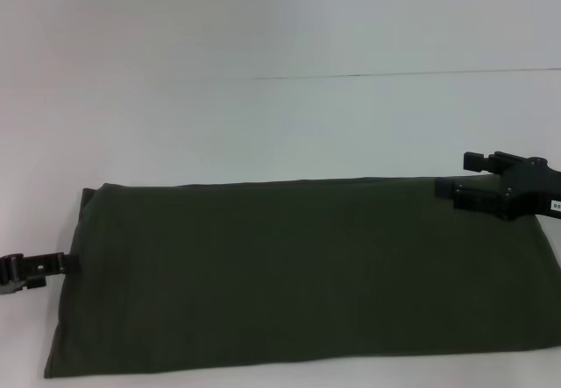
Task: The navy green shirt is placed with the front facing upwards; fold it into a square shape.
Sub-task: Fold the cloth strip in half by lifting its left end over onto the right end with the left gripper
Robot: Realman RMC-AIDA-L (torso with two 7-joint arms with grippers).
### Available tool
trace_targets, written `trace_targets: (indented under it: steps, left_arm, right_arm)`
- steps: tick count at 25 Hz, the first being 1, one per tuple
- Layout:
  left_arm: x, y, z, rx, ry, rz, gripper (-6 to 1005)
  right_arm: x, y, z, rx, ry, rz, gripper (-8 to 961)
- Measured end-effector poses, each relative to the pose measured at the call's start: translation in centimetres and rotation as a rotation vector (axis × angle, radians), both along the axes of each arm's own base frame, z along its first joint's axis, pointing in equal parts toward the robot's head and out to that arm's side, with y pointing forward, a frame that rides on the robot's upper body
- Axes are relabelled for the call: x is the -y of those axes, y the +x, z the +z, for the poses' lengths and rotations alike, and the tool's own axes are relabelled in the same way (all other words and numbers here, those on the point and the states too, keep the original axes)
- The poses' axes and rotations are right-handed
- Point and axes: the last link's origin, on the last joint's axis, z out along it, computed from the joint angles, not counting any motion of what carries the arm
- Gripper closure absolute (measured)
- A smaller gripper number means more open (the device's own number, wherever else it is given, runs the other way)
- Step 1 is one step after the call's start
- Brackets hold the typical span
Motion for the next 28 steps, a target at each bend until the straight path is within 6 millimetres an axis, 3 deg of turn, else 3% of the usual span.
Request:
trace_targets:
  steps: [28]
  left_arm:
    - [-0.4, 0.2, -1.1, -0.034, -0.054, -0.003, 198]
  right_arm:
    - [-0.1, 0.1, 0.1, -0.006, 0.008, -0.013, 97]
